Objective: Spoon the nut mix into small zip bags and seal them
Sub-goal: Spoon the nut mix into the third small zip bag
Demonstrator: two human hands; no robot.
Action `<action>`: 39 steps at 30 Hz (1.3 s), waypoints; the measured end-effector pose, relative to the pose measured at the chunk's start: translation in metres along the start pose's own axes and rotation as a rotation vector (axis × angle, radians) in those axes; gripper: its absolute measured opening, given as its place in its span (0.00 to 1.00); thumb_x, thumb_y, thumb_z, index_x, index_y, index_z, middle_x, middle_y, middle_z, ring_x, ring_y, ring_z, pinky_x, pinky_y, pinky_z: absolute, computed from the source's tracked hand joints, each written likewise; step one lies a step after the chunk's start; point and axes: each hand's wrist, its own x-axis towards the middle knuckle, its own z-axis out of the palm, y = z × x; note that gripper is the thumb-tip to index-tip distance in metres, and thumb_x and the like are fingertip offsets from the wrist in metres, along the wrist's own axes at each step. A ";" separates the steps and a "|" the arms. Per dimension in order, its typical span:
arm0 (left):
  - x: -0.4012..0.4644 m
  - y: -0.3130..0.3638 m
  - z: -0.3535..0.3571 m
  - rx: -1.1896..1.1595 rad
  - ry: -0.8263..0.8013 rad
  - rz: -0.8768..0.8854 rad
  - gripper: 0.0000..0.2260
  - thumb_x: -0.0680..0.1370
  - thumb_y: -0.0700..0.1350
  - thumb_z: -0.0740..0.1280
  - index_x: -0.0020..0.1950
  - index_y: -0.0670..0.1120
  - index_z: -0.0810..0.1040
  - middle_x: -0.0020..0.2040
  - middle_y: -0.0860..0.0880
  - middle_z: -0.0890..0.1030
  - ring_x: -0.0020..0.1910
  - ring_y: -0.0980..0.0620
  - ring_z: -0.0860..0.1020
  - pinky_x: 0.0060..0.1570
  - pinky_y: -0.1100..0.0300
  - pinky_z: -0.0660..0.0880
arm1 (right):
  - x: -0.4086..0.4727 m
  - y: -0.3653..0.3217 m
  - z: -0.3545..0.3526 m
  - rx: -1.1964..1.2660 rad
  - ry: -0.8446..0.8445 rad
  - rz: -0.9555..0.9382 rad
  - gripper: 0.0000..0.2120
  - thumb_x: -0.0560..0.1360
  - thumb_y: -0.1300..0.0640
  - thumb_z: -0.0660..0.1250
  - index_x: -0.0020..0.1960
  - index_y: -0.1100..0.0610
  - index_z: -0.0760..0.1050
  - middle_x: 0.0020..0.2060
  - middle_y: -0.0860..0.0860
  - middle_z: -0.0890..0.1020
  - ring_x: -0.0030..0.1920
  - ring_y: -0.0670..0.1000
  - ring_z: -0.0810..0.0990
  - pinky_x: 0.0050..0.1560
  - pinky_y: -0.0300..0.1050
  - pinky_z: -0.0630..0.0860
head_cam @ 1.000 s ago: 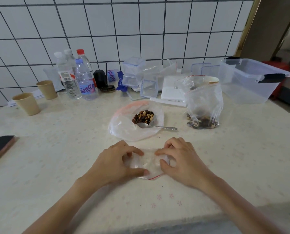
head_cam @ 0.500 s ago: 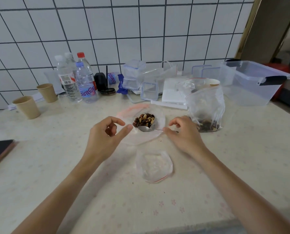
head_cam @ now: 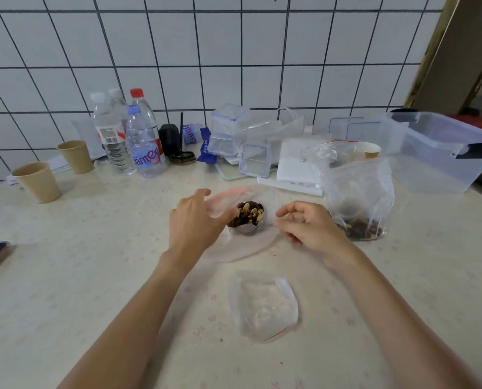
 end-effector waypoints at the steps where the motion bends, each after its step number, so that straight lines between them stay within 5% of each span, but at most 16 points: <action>1: 0.001 -0.001 0.002 0.023 0.002 0.006 0.32 0.73 0.71 0.68 0.66 0.49 0.78 0.57 0.49 0.84 0.57 0.45 0.80 0.51 0.51 0.76 | 0.002 -0.003 0.002 0.104 -0.008 0.000 0.01 0.76 0.61 0.74 0.47 0.56 0.83 0.29 0.51 0.80 0.29 0.46 0.77 0.30 0.39 0.72; 4: 0.002 -0.002 0.009 -0.008 -0.004 0.001 0.24 0.75 0.68 0.68 0.36 0.47 0.77 0.31 0.51 0.77 0.35 0.46 0.76 0.30 0.57 0.63 | 0.007 -0.006 0.014 0.341 -0.043 -0.002 0.02 0.78 0.62 0.73 0.48 0.61 0.84 0.34 0.54 0.81 0.35 0.49 0.80 0.30 0.41 0.74; 9: 0.002 -0.005 0.018 -0.125 0.006 -0.038 0.26 0.80 0.59 0.66 0.28 0.46 0.68 0.24 0.51 0.70 0.27 0.51 0.69 0.27 0.56 0.58 | 0.007 -0.001 0.022 0.300 0.063 -0.119 0.07 0.82 0.58 0.68 0.49 0.61 0.82 0.37 0.53 0.84 0.37 0.52 0.85 0.30 0.44 0.77; 12: 0.003 -0.003 0.017 -0.186 0.094 0.023 0.25 0.83 0.57 0.64 0.29 0.50 0.64 0.25 0.53 0.68 0.26 0.54 0.67 0.28 0.56 0.58 | 0.004 0.003 0.024 0.186 0.119 -0.169 0.08 0.83 0.58 0.67 0.49 0.60 0.81 0.38 0.56 0.86 0.38 0.56 0.87 0.34 0.49 0.82; 15: 0.004 -0.002 0.020 -0.240 0.161 0.091 0.20 0.84 0.57 0.62 0.35 0.50 0.70 0.35 0.53 0.74 0.33 0.55 0.71 0.31 0.59 0.62 | 0.002 0.004 0.031 0.212 0.192 -0.132 0.09 0.84 0.59 0.66 0.48 0.61 0.80 0.36 0.56 0.87 0.37 0.56 0.88 0.38 0.44 0.84; 21: -0.001 0.002 0.022 -0.476 0.075 0.133 0.09 0.85 0.55 0.61 0.54 0.52 0.78 0.36 0.52 0.80 0.35 0.52 0.77 0.35 0.52 0.71 | -0.001 0.010 0.039 0.200 0.285 -0.165 0.09 0.84 0.60 0.64 0.50 0.62 0.80 0.38 0.54 0.88 0.43 0.52 0.89 0.53 0.54 0.85; 28: -0.003 0.007 0.019 -0.641 -0.113 0.180 0.10 0.85 0.54 0.61 0.53 0.51 0.78 0.37 0.48 0.78 0.32 0.58 0.71 0.32 0.67 0.67 | -0.002 0.012 0.054 0.365 0.231 -0.103 0.06 0.82 0.64 0.66 0.50 0.61 0.82 0.42 0.60 0.88 0.48 0.55 0.89 0.58 0.51 0.83; 39: -0.001 0.003 0.028 -0.686 -0.094 0.130 0.10 0.86 0.54 0.59 0.55 0.51 0.77 0.47 0.46 0.82 0.42 0.51 0.78 0.39 0.59 0.73 | -0.001 0.006 0.050 0.598 0.208 0.154 0.11 0.85 0.61 0.61 0.56 0.65 0.81 0.46 0.63 0.87 0.47 0.57 0.89 0.51 0.47 0.86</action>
